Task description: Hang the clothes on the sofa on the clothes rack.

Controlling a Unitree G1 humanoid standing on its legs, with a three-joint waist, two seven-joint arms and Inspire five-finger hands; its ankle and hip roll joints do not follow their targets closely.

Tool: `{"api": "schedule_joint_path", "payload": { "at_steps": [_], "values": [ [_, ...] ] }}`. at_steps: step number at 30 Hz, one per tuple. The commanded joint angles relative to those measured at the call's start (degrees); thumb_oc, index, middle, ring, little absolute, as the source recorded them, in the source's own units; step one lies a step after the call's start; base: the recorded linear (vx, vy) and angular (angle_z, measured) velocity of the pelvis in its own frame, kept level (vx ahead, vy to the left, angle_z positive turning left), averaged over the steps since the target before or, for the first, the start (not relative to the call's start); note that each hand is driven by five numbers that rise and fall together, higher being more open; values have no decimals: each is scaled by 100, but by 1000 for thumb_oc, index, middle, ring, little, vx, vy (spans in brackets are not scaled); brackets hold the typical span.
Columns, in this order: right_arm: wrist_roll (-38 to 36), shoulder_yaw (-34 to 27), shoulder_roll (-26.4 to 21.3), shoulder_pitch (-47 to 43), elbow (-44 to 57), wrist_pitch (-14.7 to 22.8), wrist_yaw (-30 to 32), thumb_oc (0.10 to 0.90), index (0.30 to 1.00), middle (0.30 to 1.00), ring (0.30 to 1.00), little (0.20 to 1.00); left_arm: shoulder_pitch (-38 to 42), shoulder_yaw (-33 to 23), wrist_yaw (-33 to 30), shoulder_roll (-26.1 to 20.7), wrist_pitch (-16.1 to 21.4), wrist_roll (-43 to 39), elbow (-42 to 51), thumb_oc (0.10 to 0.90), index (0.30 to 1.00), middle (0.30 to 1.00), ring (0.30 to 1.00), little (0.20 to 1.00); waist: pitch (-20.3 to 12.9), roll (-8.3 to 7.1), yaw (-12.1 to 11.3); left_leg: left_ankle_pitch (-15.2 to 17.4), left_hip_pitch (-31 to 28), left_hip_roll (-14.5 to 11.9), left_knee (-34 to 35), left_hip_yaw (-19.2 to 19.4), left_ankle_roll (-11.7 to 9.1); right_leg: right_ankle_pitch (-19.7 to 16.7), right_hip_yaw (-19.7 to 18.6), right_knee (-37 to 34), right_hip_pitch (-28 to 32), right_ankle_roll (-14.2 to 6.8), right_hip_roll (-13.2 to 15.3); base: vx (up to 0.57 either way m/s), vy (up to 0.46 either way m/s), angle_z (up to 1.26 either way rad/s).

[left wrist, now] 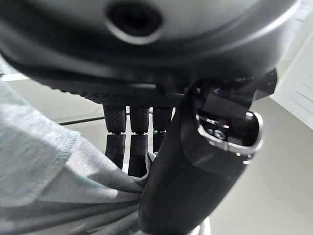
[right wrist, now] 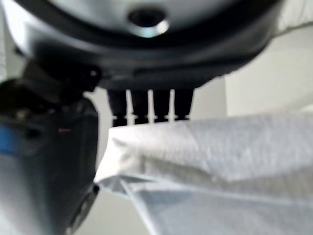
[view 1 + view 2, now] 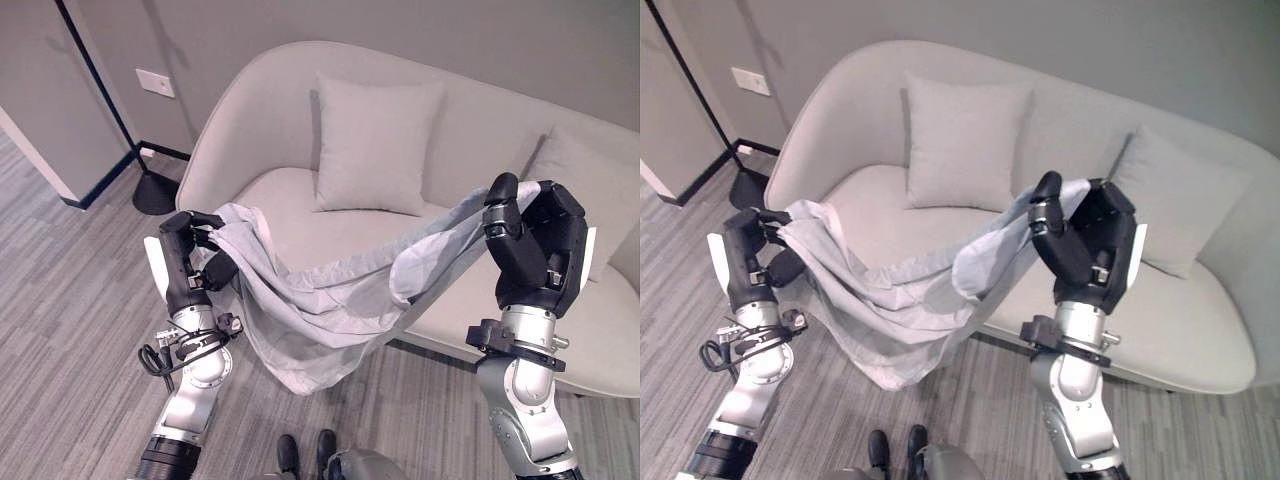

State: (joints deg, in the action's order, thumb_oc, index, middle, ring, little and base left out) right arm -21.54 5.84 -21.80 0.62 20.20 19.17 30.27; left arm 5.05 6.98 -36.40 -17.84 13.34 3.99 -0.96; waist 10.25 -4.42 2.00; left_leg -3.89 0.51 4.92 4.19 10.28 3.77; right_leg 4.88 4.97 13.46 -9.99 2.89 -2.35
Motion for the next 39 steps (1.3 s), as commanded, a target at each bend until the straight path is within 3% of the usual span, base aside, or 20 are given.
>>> {"api": "schedule_joint_path", "payload": {
  "at_steps": [1,2,6,9,12,14,17,18,19,20,21,22,23,25,27,29,30,31,33,39],
  "values": [
    [-3,-284,-116,-539,271,638,-105,400,300,300,300,300,426,-37,145,-221,574,3,768,400,300,300,300,300,-345,-332,-61,1153,447,-332,-1614,23,-374,24,-114,-773,802,-434,255,-29,-90,9],
    [-111,-154,-209,-696,184,591,-135,400,300,300,300,300,324,34,268,-225,655,-232,851,400,300,300,300,300,-188,-251,-178,884,1271,-503,-3777,-162,-607,63,-158,-991,1056,-242,215,-25,-56,3],
    [-129,-14,-195,-736,76,485,-66,400,300,300,300,300,288,144,398,-161,610,-486,794,400,300,300,300,300,-215,-318,-182,985,1806,-1145,-5186,-145,-359,180,-194,-1072,1204,-164,378,71,-33,-2],
    [-206,-7,-206,-708,71,502,-31,400,300,300,300,300,218,92,436,-127,567,-532,799,400,300,300,300,300,-397,-289,-150,761,1273,-1566,-3821,-263,-327,187,-217,-1180,1255,-258,597,175,151,-15],
    [-276,-79,-263,-682,-1,528,58,400,300,300,300,300,187,82,403,-135,564,-642,789,400,300,300,300,300,-614,-88,-23,-59,346,-2063,-830,-441,-703,232,-282,-1248,1258,-513,933,228,343,-31],
    [-224,-162,-283,-618,-61,540,137,400,300,300,300,300,279,129,309,-108,622,-720,671,400,300,300,300,300,-677,28,33,-622,379,-2340,-61,-574,-894,278,-315,-1236,1285,-593,1065,201,408,9],
    [-156,-248,-295,-523,-101,538,209,400,300,300,300,300,406,229,196,-32,718,-792,542,400,300,300,300,300,-704,111,90,-904,554,-2578,81,-839,-1047,360,-309,-1212,1400,-669,1210,356,660,32],
    [-133,-324,-318,-417,-173,568,247,400,300,300,300,300,475,469,189,33,816,-883,480,400,300,300,300,300,-787,217,53,-1045,669,-2696,-8,-1341,-1157,418,-403,-1097,1551,-829,1527,679,1205,-11],
    [-144,-414,-305,-280,-145,555,88,400,300,300,300,300,454,560,279,15,786,-775,547,400,300,300,300,300,-825,230,58,-202,687,-2513,-573,-1632,-1185,390,-514,-986,1624,-964,1844,786,1477,-3],
    [-108,-530,-300,-168,-127,516,35,400,300,300,300,300,481,677,305,8,757,-741,438,400,300,300,300,300,-843,223,139,113,805,-2377,-802,-1588,-1224,210,-463,-953,1635,-1045,2009,544,1137,-51],
    [-114,-570,-272,-96,-136,449,-7,400,300,300,300,300,562,812,349,25,769,-748,329,400,300,300,300,300,-832,144,179,600,994,-2088,-1330,-1474,-1140,-331,-515,-1014,1739,-1191,2314,395,1140,-44],
    [-114,-670,-191,-33,-151,349,-54,400,300,300,300,300,675,880,352,-150,759,-648,355,400,300,300,300,300,-774,42,224,918,1148,-1688,-1749,-1316,-924,-1570,-555,-758,1407,-1181,2708,286,880,-30],
    [-113,-672,-187,-34,-150,347,-54,400,300,300,300,300,677,881,352,-154,759,-648,354,400,300,300,300,300,-791,26,206,932,1176,-1673,-1779,-1293,-911,-1586,-584,-767,1376,-1194,2728,206,769,4],
    [-30,-649,-81,-100,-157,363,-61,400,300,300,300,300,752,910,346,-405,815,-564,475,400,300,300,300,300,-619,58,127,1161,1081,-1583,-1837,-861,-663,-2364,-87,-502,959,-1069,2959,67,576,-1],
    [6,-550,-20,-214,-131,425,5,400,300,300,300,300,742,785,169,-544,793,-444,603,400,300,300,300,300,-546,180,100,1169,894,-1540,-1697,-480,-478,-2039,759,-99,823,-986,3024,60,701,-71],
    [118,-425,-73,-365,-131,434,-34,400,300,300,300,300,674,621,92,-672,780,-278,791,400,300,300,300,300,-519,283,52,1182,586,-1428,-1379,-209,-364,-1508,998,695,695,-980,2770,83,727,-85],
    [161,-437,-106,-386,-16,498,-99,400,300,300,300,300,586,559,56,-694,762,-174,863,400,300,300,300,300,-532,266,119,1071,376,-1176,-1049,-74,-274,-817,901,1475,454,-872,2104,35,549,-57],
    [160,-437,-106,-381,-12,497,-100,400,300,300,300,300,579,557,56,-694,759,-172,869,400,300,300,300,300,-538,247,103,1049,358,-1164,-1013,-50,-280,-782,874,1523,419,-858,2119,38,565,-49],
    [153,-627,-188,-197,100,597,-166,400,300,300,300,300,426,525,257,-545,730,-243,801,400,300,300,300,300,-576,43,247,794,35,-700,-592,26,-293,223,356,1665,149,-651,793,-7,363,-10],
    [260,-643,-180,-137,198,632,-64,400,300,300,300,300,341,508,361,-303,694,-231,734,400,300,300,300,300,-713,-151,233,775,-281,-279,-222,29,-222,289,60,70,592,-506,148,7,128,15]
  ]
}}
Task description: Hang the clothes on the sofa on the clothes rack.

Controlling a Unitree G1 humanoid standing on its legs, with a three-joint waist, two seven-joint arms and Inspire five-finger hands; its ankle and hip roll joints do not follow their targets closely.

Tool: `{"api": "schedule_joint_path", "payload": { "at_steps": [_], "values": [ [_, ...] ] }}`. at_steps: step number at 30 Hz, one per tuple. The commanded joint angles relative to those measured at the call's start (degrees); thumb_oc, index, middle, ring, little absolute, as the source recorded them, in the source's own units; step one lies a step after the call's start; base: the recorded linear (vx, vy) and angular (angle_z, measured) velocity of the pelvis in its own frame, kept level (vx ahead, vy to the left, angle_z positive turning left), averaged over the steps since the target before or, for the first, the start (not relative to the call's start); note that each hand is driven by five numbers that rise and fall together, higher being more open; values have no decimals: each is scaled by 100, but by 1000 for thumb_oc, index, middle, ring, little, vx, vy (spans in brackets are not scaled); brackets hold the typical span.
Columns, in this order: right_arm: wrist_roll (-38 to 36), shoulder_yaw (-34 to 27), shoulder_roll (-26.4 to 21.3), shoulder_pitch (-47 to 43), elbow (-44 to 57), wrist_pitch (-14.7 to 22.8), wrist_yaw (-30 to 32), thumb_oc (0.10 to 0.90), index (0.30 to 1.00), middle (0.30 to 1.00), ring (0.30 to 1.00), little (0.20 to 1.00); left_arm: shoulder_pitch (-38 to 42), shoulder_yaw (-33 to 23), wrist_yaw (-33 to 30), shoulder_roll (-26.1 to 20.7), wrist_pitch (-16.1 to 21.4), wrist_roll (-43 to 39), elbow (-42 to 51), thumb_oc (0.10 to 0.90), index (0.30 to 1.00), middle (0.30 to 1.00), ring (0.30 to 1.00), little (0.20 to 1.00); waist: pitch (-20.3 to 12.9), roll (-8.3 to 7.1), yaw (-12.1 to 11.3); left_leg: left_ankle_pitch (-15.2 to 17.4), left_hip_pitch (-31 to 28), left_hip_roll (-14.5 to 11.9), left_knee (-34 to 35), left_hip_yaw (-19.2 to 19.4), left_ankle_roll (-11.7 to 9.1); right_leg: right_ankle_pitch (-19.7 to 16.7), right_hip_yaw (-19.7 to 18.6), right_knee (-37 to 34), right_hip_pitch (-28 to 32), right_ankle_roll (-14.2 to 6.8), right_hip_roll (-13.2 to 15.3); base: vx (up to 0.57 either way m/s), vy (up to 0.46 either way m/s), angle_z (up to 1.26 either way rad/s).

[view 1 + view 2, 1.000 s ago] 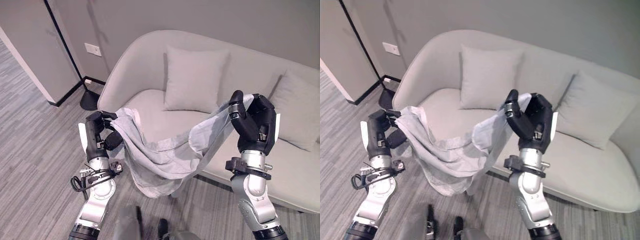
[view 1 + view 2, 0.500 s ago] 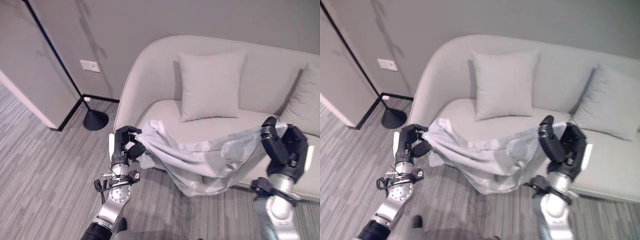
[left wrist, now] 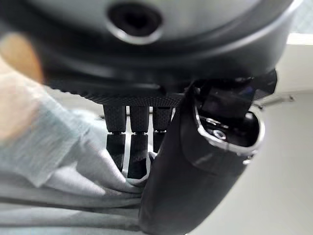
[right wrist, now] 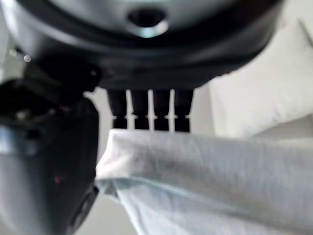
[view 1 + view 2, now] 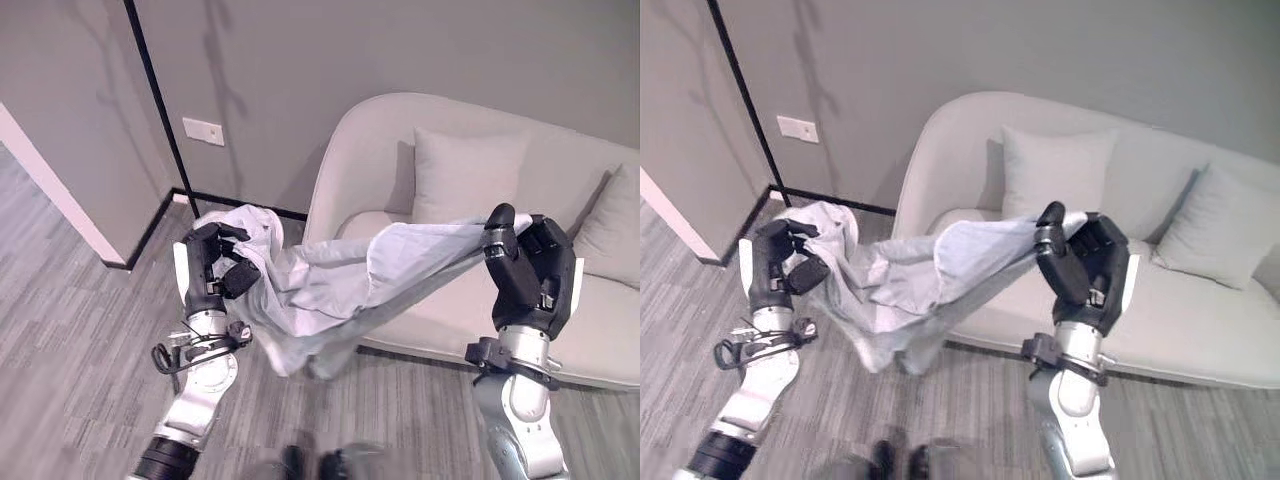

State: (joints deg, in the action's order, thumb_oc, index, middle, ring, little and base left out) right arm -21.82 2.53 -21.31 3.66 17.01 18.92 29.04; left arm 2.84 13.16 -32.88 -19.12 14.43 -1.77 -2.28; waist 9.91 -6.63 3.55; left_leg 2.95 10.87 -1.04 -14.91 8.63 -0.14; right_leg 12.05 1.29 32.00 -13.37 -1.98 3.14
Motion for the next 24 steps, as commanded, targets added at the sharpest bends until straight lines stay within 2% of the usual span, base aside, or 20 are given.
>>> {"api": "schedule_joint_path", "payload": {
  "at_steps": [1,2,4,5,7,8,10,11,12,13,15,16,17,18,19,21,22,24],
  "values": [
    [409,-328,-222,-351,527,617,42,400,300,300,300,300,523,-128,99,-123,523,422,848,400,300,300,300,300,-783,34,44,131,-1369,362,1730,195,183,-427,460,-2040,1072,2,-379,26,34,-10],
    [473,-235,-264,-374,470,564,2,400,300,300,300,300,499,-189,57,-49,608,403,800,400,300,300,300,300,-788,-42,6,264,-1251,384,1482,167,136,-532,243,-2358,1276,-67,-408,0,0,0],
    [423,-236,-288,-390,473,589,-48,400,300,300,300,300,469,-214,91,-75,637,414,886,400,300,300,300,300,-738,-53,-48,422,-1105,359,1044,186,139,-590,217,-2551,1377,-37,-385,-32,5,2],
    [467,-196,-377,-418,446,585,-95,400,300,300,300,300,369,-236,94,-110,716,460,919,400,300,300,300,300,-625,-84,-117,561,-515,287,-243,127,35,-635,162,-2854,1586,43,-270,-56,7,-10],
    [419,-116,-380,-450,367,561,-76,400,300,300,300,300,376,-231,25,-64,733,388,862,400,300,300,300,300,-595,-32,-129,525,-269,208,-665,46,-58,-651,153,-2963,1645,48,-281,-45,57,-9],
    [388,-94,-375,-449,324,544,-56,400,300,300,300,300,373,-257,-21,-37,727,381,833,400,300,300,300,300,-585,-15,-106,498,-186,87,-760,20,-99,-650,142,-3022,1691,27,-245,0,129,-2],
    [368,-112,-417,-419,330,520,-50,400,300,300,300,300,374,-350,-104,-32,688,402,788,400,300,300,300,300,-629,-37,-89,530,-183,-206,-508,55,-32,-652,121,-3106,1721,-62,-50,72,179,-11],
    [379,-120,-433,-423,301,509,-27,400,300,300,300,300,391,-394,-185,-46,663,429,765,400,300,300,300,300,-668,-63,-122,423,-303,-317,-189,18,-8,-673,93,-3160,1727,-105,40,143,229,-20],
    [392,-126,-450,-449,248,506,11,400,300,300,300,300,433,-433,-291,-67,627,473,741,400,300,300,300,300,-714,-74,-158,112,-445,-467,397,-166,-41,-679,44,-3208,1728,-132,114,192,292,-18],
    [358,-145,-480,-479,164,523,57,400,300,300,300,300,533,-415,-398,-74,625,508,663,400,300,300,300,300,-726,-62,-175,-254,-466,-723,846,-389,-135,-630,9,-3228,1757,-152,203,165,262,-12],
    [329,-220,-505,-442,140,545,121,400,300,300,300,300,630,-384,-454,-73,647,537,573,400,300,300,300,300,-769,3,-129,-710,-625,-956,1513,-470,-275,-574,-11,-3266,1777,-160,273,181,310,-25],
    [349,-296,-513,-401,122,531,140,400,300,300,300,300,734,-331,-480,-53,659,547,513,400,300,300,300,300,-791,43,-66,-853,-607,-1110,1651,-345,-355,-528,33,-3307,1837,-199,375,381,597,-26],
    [345,-397,-533,-272,153,554,105,400,300,300,300,300,721,-237,-407,-41,718,549,565,400,300,300,300,300,-862,175,-10,-770,-634,-1209,1662,-65,-409,-514,106,-3359,2000,-299,548,313,477,-8],
    [341,-401,-538,-256,159,553,100,400,300,300,300,300,709,-234,-404,-35,716,549,572,400,300,300,300,300,-862,173,-19,-754,-651,-1202,1657,-56,-406,-519,104,-3379,2024,-306,557,377,521,2],
    [345,-465,-505,-137,186,542,105,400,300,300,300,300,689,-122,-402,21,727,518,532,400,300,300,300,300,-888,240,12,-614,-628,-1142,1512,13,-442,-518,198,-3387,2190,-354,711,245,351,7],
    [426,-555,-453,-49,192,447,117,400,300,300,300,300,724,-71,-375,-11,719,477,527,400,300,300,300,300,-906,260,85,-381,-494,-926,1190,57,-414,-656,246,-3203,2143,-428,954,343,564,12],
    [615,-533,-385,-113,121,348,99,400,300,300,300,300,756,-108,-371,-195,732,604,594,400,300,300,300,300,-848,268,77,-140,-511,-722,971,185,-255,-963,238,-2711,1919,-474,1185,312,605,22],
    [755,-482,-354,-195,91,288,91,400,300,300,300,300,786,-150,-418,-316,719,682,649,400,300,300,300,300,-786,267,41,7,-563,-571,933,333,-75,-1211,255,-2188,1659,-428,1321,242,545,7]
  ]
}}
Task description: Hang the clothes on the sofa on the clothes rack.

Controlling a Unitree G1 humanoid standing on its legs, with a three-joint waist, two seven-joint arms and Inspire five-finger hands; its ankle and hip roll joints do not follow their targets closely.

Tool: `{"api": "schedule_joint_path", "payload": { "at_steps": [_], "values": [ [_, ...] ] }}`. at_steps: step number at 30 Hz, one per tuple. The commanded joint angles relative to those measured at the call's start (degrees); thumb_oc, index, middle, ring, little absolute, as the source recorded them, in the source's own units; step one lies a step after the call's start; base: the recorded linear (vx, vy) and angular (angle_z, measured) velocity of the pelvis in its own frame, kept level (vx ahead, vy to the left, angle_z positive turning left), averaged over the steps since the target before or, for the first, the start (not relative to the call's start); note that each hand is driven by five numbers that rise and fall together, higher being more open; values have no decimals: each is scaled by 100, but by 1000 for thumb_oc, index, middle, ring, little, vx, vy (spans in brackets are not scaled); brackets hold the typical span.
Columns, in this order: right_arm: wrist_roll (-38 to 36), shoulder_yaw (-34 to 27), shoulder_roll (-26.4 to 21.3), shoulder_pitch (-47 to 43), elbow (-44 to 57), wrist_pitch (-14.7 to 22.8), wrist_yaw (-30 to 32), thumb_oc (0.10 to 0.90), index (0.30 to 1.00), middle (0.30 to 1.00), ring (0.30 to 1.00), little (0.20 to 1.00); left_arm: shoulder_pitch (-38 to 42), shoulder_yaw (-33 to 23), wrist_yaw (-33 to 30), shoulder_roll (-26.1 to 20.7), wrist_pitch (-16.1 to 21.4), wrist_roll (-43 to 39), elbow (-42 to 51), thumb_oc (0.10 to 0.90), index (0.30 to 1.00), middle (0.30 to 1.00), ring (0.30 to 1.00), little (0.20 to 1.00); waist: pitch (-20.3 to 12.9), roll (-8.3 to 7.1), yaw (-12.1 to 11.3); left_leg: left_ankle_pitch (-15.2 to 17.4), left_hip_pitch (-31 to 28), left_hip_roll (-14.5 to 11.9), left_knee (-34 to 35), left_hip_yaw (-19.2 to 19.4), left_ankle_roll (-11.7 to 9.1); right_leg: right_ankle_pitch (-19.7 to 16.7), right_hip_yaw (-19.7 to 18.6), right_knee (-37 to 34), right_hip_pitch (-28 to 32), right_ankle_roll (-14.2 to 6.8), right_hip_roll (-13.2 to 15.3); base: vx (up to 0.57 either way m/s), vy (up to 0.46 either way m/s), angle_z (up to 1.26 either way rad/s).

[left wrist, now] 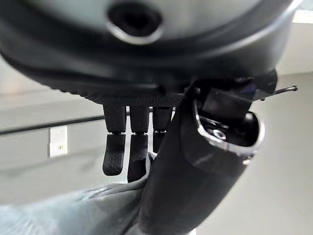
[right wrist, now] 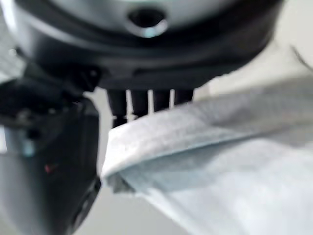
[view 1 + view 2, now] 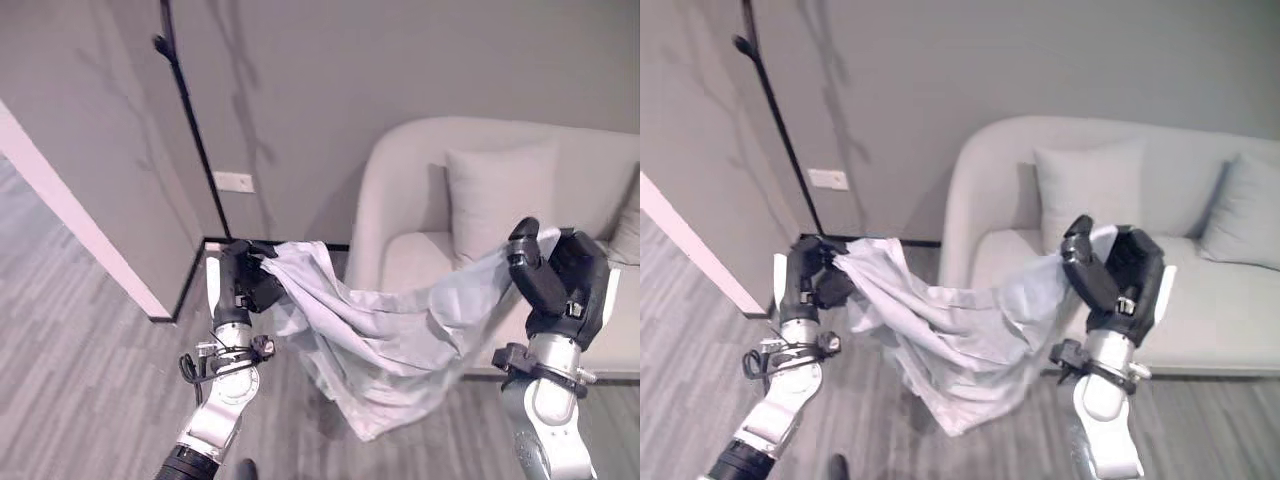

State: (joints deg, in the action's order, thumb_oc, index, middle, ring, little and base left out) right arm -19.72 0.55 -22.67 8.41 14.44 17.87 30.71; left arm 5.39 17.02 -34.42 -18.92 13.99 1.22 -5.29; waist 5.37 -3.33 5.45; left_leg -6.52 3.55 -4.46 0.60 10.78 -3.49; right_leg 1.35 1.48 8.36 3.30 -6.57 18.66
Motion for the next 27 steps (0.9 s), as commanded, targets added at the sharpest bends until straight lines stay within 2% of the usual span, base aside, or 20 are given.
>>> {"api": "schedule_joint_path", "payload": {
  "at_steps": [1,2,4,5,6,8,9,10,11,12,14,16,17,19,21,22,24,25,26,27],
  "values": [
    [703,-224,-198,-779,362,372,-44,400,300,300,300,300,524,-597,-343,-417,751,412,995,400,300,300,300,300,-277,-11,-194,1059,54,-72,-537,274,450,-388,461,713,-256,127,-41,166,394,-17],
    [709,-219,-196,-780,365,369,-39,400,300,300,300,300,522,-599,-344,-418,751,413,996,400,300,300,300,300,-265,-24,-201,1075,35,-59,-537,286,454,-356,437,767,-270,117,-24,214,394,-23],
    [789,-93,-175,-909,385,406,-24,400,300,300,300,300,514,-639,-405,-479,710,426,1021,400,300,300,300,300,-241,44,-299,1247,-170,54,-396,477,535,-443,1103,1110,-322,132,237,189,300,-22],
    [795,-93,-161,-904,393,404,-7,400,300,300,300,300,506,-654,-400,-497,709,441,1031,400,300,300,300,300,-237,57,-287,1248,-227,89,-339,479,558,-440,1204,1271,-385,123,219,158,278,-44],
    [796,-77,-170,-845,407,408,-51,400,300,300,300,300,476,-689,-388,-521,698,540,1049,400,300,300,300,300,-249,42,-203,1213,-339,161,-211,523,561,-232,1177,1281,-507,141,-40,201,189,-45],
    [1030,-146,-311,-938,414,414,-9,400,300,300,300,300,393,-1025,-494,-551,642,868,1048,400,300,300,300,300,-276,86,-127,1129,-779,294,330,632,483,470,1029,757,-819,174,-1068,258,128,-20],
    [1036,-133,-317,-954,407,415,-2,400,300,300,300,300,393,-1035,-502,-545,638,880,1050,400,300,300,300,300,-255,104,-129,1115,-822,277,370,644,471,457,1026,716,-780,186,-1096,308,60,-34],
    [1394,-238,-427,-1050,455,393,150,400,300,300,300,300,675,-1334,-854,-569,514,1382,847,400,300,300,300,300,-210,70,-40,1275,-1109,412,439,623,480,345,909,159,-1077,140,-1678,190,24,-52],
    [1397,-238,-429,-1054,454,392,153,400,300,300,300,300,682,-1332,-859,-567,516,1387,841,400,300,300,300,300,-200,75,-43,1277,-1116,408,439,626,479,336,909,146,-1064,140,-1684,452,21,-26],
    [1919,-417,-578,-1100,640,334,382,400,300,300,300,300,1042,-1623,-1273,-554,453,1772,847,400,300,300,300,300,-282,-15,61,1582,-1217,501,215,541,507,366,614,-230,-792,253,-1827,267,-7,7],
    [2346,-584,-673,-1205,712,221,574,400,300,300,300,300,1254,-1853,-1454,-619,403,1997,913,400,300,300,300,300,-369,-38,39,1637,-1188,461,-81,692,445,299,566,-294,-671,357,-1878,258,-64,29],
    [2360,-581,-666,-1217,711,213,585,400,300,300,300,300,1267,-1851,-1459,-622,401,2004,908,400,300,300,300,300,-380,-7,33,1734,-1205,436,-122,598,433,355,486,-308,-632,329,-1913,214,-42,25],
    [2715,-731,-851,-1449,828,158,727,400,300,300,300,300,1514,-1995,-1593,-807,382,2167,934,400,300,300,300,300,-447,19,20,1789,-1090,345,-769,650,312,390,507,-436,-453,366,-1916,232,-109,-7],
    [3011,-783,-1086,-1790,848,54,871,400,300,300,300,300,1869,-2012,-1757,-992,323,2339,849,400,300,300,300,300,-413,-60,3,1485,-646,178,-1785,760,141,278,569,-666,-268,492,-1900,168,-174,-1],
    [3297,-760,-1506,-2237,717,-76,988,400,300,300,300,300,2239,-2084,-1955,-1352,180,2596,700,400,300,300,300,300,-379,-131,-81,945,-8,-230,-3211,637,-110,300,507,-949,72,697,-2022,301,-174,3],
    [3488,-807,-1840,-2461,638,-204,1062,400,300,300,300,300,2541,-2189,-2209,-1688,-36,2913,687,400,300,300,300,300,-409,-197,-149,853,269,-487,-3265,676,-129,359,467,-1073,312,690,-1927,345,-24,-31],
    [3626,-791,-1968,-2666,597,-194,1089,400,300,300,300,300,2575,-2427,-2357,-1974,-237,3225,1061,400,300,300,300,300,-455,-287,-257,1085,250,-425,-2314,585,53,345,461,-1077,335,600,-1731,260,206,-79],
    [3659,-688,-2123,-2882,494,-163,1056,400,300,300,300,300,2568,-2635,-2467,-2272,-310,3465,1198,400,300,300,300,300,-539,-224,-427,587,50,-436,-581,-369,-123,510,314,-1062,468,525,-1636,206,225,-83],
    [3661,-683,-2130,-2899,485,-161,1062,400,300,300,300,300,2579,-2640,-2467,-2271,-310,3464,1194,400,300,300,300,300,-527,-225,-400,471,16,-421,-454,-387,-124,490,344,-1060,458,534,-1635,283,288,-82],
    [3734,-757,-2332,-2960,412,-222,1072,400,300,300,300,300,2630,-2692,-2472,-2509,-374,3534,1154,400,300,300,300,300,-583,-137,-435,322,4,-479,-27,-613,-256,582,304,-1099,571,484,-1609,136,169,-54]
  ]
}}
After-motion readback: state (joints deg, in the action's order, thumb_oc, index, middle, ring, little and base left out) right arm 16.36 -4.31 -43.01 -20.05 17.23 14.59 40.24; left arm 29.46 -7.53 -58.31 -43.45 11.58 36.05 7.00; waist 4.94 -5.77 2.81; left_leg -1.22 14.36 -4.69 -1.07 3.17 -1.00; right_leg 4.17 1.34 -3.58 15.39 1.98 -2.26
